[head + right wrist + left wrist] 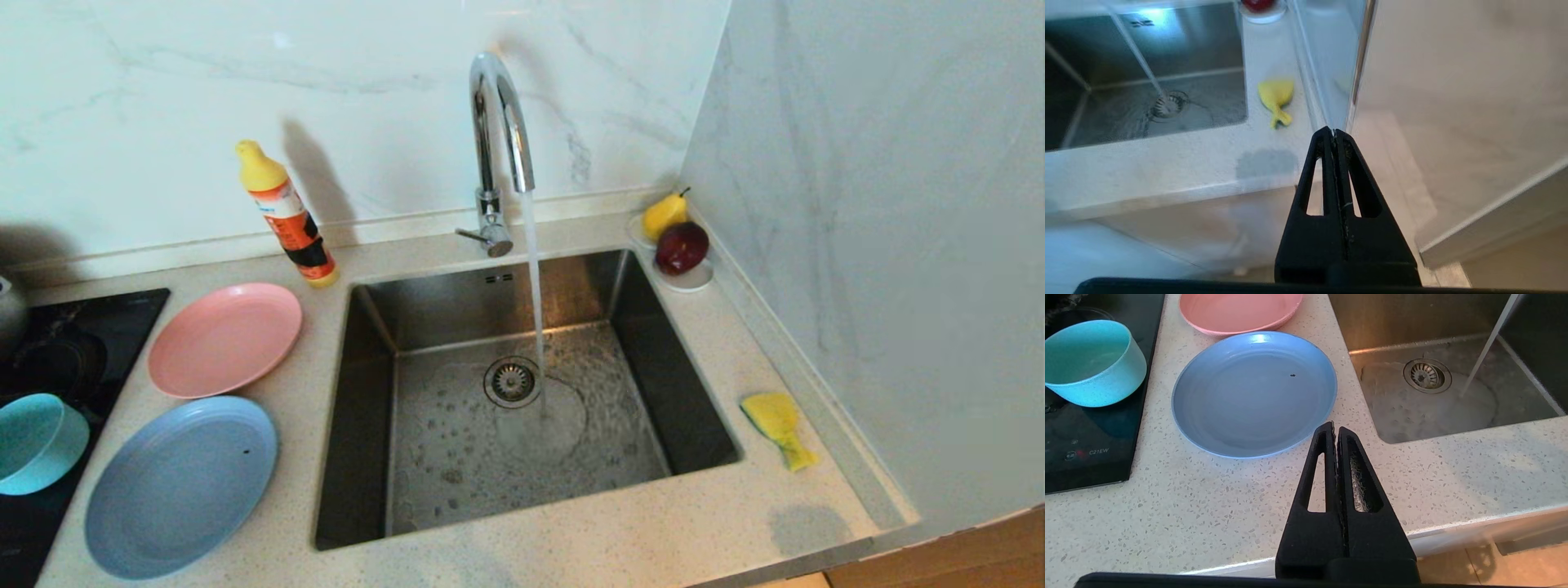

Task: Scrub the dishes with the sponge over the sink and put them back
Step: Pick up a bowl and the sponge

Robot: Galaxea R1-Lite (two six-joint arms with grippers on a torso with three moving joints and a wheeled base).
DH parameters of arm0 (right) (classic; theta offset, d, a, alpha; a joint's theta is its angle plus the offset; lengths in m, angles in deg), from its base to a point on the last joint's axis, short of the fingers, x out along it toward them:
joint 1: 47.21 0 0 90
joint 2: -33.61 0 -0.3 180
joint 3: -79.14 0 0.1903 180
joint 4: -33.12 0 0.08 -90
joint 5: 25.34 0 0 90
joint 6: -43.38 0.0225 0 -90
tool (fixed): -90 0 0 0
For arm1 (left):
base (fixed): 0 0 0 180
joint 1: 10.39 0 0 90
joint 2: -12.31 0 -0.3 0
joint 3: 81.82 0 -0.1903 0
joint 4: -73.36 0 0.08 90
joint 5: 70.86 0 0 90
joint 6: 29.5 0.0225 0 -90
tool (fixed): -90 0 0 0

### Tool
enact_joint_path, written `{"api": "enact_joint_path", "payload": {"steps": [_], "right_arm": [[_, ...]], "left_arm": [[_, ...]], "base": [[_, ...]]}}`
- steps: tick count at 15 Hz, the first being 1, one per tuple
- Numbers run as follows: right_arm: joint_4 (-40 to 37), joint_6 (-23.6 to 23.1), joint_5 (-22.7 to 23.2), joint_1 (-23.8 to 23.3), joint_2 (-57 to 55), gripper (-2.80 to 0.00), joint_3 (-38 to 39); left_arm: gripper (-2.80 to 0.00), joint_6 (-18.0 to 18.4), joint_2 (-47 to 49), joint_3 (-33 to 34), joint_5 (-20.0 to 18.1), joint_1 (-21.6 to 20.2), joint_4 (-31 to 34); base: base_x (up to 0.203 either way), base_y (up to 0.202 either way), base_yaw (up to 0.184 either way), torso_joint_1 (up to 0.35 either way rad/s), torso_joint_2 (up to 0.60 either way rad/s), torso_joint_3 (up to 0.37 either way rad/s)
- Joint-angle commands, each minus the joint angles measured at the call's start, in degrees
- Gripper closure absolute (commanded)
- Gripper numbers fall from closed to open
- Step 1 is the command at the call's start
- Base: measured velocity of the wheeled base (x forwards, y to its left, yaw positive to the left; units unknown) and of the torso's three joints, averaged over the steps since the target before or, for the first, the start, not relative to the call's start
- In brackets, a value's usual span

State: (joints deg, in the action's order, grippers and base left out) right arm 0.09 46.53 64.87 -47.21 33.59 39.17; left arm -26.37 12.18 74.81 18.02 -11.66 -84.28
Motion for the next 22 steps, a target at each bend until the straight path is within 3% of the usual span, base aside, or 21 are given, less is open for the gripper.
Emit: {"api": "enact_joint_path", "payload": {"steps": [1, 5, 7, 13, 22], "right_arm": [[-3.8, 0.0, 1.5, 0.0, 0.1, 0.0, -5.3], [-19.7, -1.1, 11.5, 0.0, 0.0, 0.0, -18.7], [-22.4, -1.5, 16.5, 0.0, -2.5, 0.0, -22.5], [-22.1, -1.5, 25.8, -0.1, -15.4, 0.0, -27.9], [-15.4, -1.6, 31.0, 0.0, -36.0, 0.0, -37.6]], "left_arm": [[0.0, 0.0, 0.1, 1.1, 0.0, 0.0, 0.0], [0.0, 0.0, 0.1, 1.1, 0.0, 0.0, 0.0], [0.0, 0.0, 0.1, 1.1, 0.0, 0.0, 0.0], [0.0, 0.0, 0.1, 1.1, 0.0, 0.0, 0.0], [0.0, 0.0, 0.1, 1.1, 0.0, -0.1, 0.0]], "base": [[0.0, 0.0, 0.0, 0.0, 0.0, 0.0], [0.0, 0.0, 0.0, 0.0, 0.0, 0.0], [0.0, 0.0, 0.0, 0.0, 0.0, 0.0], [0.0, 0.0, 0.0, 0.0, 0.0, 0.0], [0.0, 0.0, 0.0, 0.0, 0.0, 0.0]]}}
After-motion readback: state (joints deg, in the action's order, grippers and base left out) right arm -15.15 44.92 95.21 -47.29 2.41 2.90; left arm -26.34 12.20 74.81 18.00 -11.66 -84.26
